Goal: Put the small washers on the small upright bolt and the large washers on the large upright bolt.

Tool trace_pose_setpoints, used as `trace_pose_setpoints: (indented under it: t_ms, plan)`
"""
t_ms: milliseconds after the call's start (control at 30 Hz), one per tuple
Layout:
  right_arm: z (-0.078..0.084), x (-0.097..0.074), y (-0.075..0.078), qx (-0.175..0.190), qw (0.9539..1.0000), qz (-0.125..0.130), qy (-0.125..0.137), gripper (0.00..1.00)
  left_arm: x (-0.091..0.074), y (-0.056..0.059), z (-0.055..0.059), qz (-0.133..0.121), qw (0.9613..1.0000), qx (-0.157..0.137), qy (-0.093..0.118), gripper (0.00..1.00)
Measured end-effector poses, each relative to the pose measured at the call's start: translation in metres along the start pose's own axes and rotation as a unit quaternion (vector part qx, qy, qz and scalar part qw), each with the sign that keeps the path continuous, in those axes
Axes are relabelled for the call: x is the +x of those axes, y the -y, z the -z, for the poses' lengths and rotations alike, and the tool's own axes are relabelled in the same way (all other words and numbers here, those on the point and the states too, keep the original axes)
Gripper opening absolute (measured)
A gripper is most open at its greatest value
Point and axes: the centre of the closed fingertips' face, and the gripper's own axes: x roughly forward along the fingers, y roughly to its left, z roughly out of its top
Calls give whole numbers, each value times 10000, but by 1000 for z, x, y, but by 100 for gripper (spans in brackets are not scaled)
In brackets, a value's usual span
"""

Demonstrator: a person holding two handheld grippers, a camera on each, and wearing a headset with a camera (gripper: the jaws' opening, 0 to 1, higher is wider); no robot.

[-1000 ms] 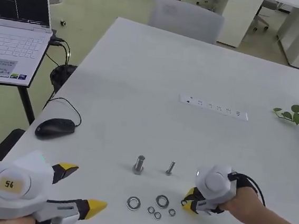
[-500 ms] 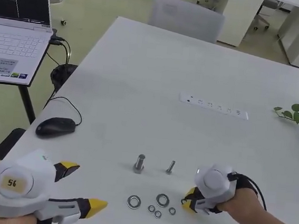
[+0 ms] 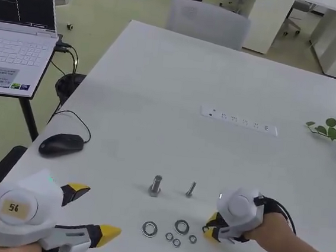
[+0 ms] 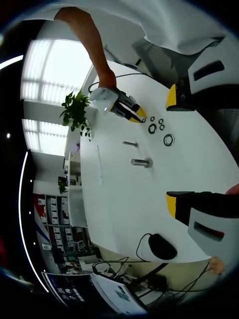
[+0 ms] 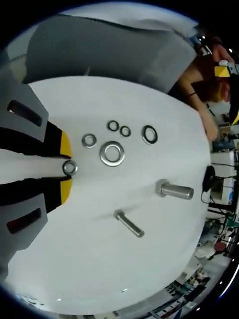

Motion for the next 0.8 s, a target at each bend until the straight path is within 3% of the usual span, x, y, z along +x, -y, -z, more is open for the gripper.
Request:
trace_pose_setpoints:
  t_ms: [167,433,800]
  plan:
    - [0,0,-1,-274,9996,-46,2,17,1,1,0,16,10000,27,-10,65]
    - [-1,0,-2,-401,9991,-121,10,15,3,3,-1,33,10000,77,-24,64]
    - [0,0,-1,127,9999,80,21,14,4,4,-2,42,9999,129,-38,63]
